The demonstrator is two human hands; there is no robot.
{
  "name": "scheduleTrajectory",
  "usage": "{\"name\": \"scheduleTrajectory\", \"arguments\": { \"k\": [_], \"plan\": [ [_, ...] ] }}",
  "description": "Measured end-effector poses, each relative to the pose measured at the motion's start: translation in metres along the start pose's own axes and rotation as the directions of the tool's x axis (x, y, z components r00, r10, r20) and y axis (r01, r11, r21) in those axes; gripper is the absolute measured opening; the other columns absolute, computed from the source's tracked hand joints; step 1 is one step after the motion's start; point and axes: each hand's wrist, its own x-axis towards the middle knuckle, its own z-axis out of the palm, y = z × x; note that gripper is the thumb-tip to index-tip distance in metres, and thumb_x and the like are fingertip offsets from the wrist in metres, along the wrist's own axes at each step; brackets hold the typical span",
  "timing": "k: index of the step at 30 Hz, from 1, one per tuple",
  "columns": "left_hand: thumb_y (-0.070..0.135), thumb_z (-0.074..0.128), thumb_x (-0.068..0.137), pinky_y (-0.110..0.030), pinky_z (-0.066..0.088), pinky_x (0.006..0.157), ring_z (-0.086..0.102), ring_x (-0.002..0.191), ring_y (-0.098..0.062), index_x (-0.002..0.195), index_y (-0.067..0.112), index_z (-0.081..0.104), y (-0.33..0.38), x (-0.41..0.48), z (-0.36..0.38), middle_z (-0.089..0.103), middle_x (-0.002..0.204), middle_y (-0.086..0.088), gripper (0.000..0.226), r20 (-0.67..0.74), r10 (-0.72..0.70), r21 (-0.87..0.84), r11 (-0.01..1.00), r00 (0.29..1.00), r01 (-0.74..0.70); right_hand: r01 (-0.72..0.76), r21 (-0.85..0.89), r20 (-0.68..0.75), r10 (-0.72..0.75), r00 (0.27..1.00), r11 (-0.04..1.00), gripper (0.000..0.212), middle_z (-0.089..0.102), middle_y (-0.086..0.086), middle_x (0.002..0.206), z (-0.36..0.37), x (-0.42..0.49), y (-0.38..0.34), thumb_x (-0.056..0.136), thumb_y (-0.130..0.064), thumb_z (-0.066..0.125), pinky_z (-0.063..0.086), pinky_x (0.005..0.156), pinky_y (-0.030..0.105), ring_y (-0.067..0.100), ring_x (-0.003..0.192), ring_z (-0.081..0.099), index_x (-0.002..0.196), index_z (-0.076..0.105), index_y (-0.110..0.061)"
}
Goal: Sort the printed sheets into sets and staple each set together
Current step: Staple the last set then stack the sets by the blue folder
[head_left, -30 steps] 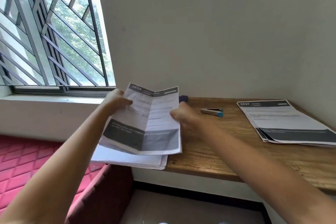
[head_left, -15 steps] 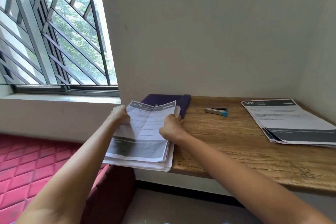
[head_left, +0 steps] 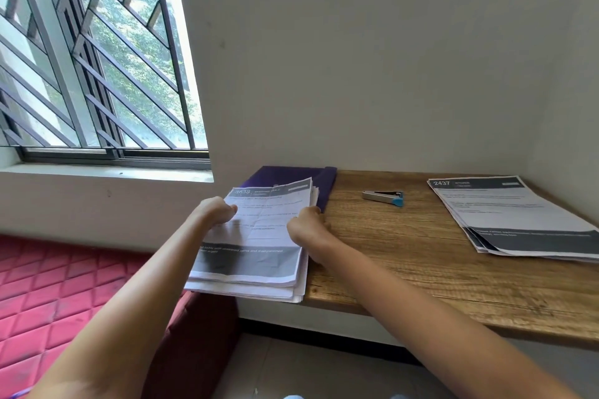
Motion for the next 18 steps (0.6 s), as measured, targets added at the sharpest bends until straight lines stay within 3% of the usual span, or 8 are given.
{"name": "scheduleTrajectory", "arguments": {
  "k": [9, 13, 15, 18],
  "plan": [
    [0.016, 0.046, 0.097, -0.031, 0.041, 0.077, 0.054, 0.106, -0.034, 0.130, -0.005, 0.049, 0.010, -0.005, -0.002, 0.053, 0.130, -0.021, 0.039, 0.037, -0.021, -0.070, 0.997, 0.999, 0.024, 0.015, 0.019, -0.004, -0.015, 1.000, 1.000, 0.061, 0.018, 0.014, 0.153, 0.000, -0.005, 0.003, 0.094, -0.011, 0.040, 0.024, 0.113, 0.037, 0.031, 0.138, 0.019, 0.147, 0.012, -0.001],
    [0.012, 0.055, 0.094, -0.033, 0.041, 0.074, 0.052, 0.089, -0.031, 0.122, -0.009, 0.054, 0.010, 0.000, -0.011, 0.052, 0.102, -0.018, 0.035, 0.047, -0.061, -0.184, 0.980, 0.997, 0.069, -0.006, 0.093, -0.005, 0.007, 1.000, 0.996, 0.058, 0.025, 0.014, 0.150, -0.006, -0.004, 0.007, 0.094, -0.011, 0.040, 0.033, 0.110, 0.039, 0.031, 0.136, 0.025, 0.146, 0.015, -0.003],
    [0.013, 0.060, 0.094, -0.037, 0.044, 0.082, 0.057, 0.095, -0.033, 0.120, -0.006, 0.053, 0.006, 0.001, -0.016, 0.051, 0.101, -0.018, 0.033, 0.132, -0.108, -0.297, 0.944, 0.985, 0.143, -0.016, 0.154, 0.000, 0.016, 1.000, 0.988, 0.054, 0.030, 0.014, 0.148, -0.011, -0.005, 0.009, 0.095, -0.011, 0.039, 0.035, 0.107, 0.038, 0.031, 0.134, 0.028, 0.144, 0.019, -0.005],
    [0.016, 0.056, 0.097, -0.039, 0.042, 0.093, 0.056, 0.107, -0.033, 0.139, 0.001, 0.039, -0.002, -0.001, -0.020, 0.051, 0.121, -0.020, 0.047, 0.324, -0.162, -0.459, 0.835, 0.932, 0.305, -0.029, 0.278, -0.013, 0.034, 0.999, 0.960, 0.051, 0.043, 0.012, 0.139, -0.013, -0.002, 0.012, 0.089, -0.014, 0.044, 0.041, 0.103, 0.043, 0.033, 0.127, 0.041, 0.137, 0.031, -0.005]
  ]
}}
